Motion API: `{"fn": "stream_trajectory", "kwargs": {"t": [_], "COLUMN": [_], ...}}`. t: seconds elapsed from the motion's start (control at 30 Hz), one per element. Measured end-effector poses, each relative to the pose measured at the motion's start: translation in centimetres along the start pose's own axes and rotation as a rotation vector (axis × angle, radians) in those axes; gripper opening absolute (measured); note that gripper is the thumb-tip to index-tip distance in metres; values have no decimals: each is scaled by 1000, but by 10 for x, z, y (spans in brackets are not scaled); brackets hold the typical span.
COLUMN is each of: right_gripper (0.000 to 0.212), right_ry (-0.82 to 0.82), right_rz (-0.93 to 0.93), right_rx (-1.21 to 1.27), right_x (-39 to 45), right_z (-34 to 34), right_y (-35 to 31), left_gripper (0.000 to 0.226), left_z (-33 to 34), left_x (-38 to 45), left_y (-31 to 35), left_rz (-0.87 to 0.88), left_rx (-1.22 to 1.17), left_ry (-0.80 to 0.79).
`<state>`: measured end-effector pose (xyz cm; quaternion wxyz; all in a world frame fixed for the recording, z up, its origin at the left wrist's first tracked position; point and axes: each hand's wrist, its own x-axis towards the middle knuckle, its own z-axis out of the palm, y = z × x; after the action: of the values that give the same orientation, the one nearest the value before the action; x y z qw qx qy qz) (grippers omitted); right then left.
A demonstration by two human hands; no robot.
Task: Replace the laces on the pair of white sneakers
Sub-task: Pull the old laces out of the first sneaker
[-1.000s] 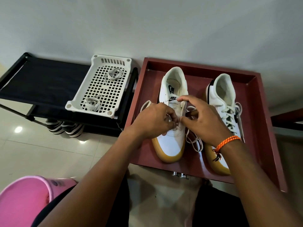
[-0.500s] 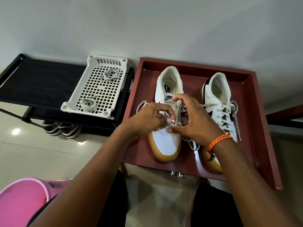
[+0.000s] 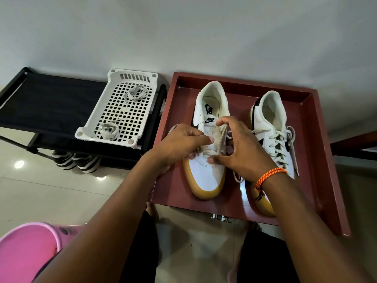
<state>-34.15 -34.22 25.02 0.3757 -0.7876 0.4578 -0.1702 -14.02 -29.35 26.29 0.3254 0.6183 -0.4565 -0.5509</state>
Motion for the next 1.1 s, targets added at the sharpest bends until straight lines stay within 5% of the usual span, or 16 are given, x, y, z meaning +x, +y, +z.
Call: {"fn": "stream_trajectory", "kwargs": {"t": [0.37,0.6,0.77,1.0,1.1], "right_gripper": [75,71,81,82,83], "right_ry": [25,49,27,43,48], "right_rz": [6,-3,11,31,38], "right_rx": [1,-5,18,-11,-23], "right_x": [-2,-1,-1,-2,-2], "right_z": [8,12,8,7,9], "right_y": [1,1,1,-2,-2], "left_gripper": [29,19,11,18,9], "left_z": [0,13,14,-12,-12], "left_x": [8,5,6,16,13], "left_y": [-4,-16,-13,-11,-12], "left_rz": [208,427,384,326,415], "left_rx": [148,799,728,265,390], "left_ry": [196,280,258,327,452]}}
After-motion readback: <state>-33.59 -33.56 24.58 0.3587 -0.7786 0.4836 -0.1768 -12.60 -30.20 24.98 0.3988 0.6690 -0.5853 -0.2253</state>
